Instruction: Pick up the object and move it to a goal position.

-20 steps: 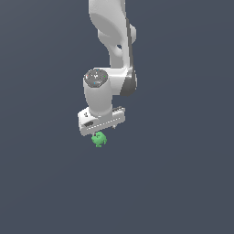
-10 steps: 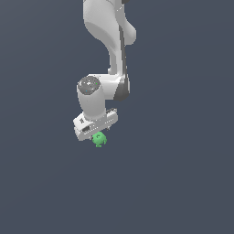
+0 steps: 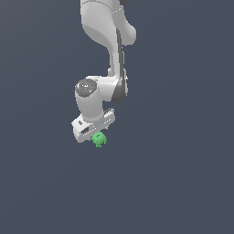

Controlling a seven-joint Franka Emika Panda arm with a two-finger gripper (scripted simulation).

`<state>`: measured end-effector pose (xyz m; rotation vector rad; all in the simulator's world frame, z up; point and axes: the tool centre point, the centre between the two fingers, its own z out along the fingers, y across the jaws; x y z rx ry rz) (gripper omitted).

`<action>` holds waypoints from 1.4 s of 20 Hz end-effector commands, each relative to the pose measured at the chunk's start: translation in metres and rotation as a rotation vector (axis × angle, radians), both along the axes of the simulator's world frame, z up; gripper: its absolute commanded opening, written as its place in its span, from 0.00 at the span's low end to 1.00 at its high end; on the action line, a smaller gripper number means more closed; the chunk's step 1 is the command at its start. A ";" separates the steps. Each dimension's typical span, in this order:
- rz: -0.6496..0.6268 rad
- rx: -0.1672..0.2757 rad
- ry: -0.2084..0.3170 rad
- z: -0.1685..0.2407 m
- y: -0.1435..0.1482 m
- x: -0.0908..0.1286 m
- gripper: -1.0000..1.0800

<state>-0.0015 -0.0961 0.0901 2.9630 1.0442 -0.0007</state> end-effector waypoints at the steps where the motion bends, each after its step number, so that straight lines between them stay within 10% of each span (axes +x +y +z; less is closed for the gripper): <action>1: 0.000 0.000 0.000 0.000 0.000 0.000 0.96; 18: 0.004 0.000 0.000 -0.050 0.000 0.000 0.96; 19: 0.004 0.000 0.000 -0.050 0.000 0.000 0.00; 28: 0.004 0.000 0.000 -0.050 0.000 0.000 0.00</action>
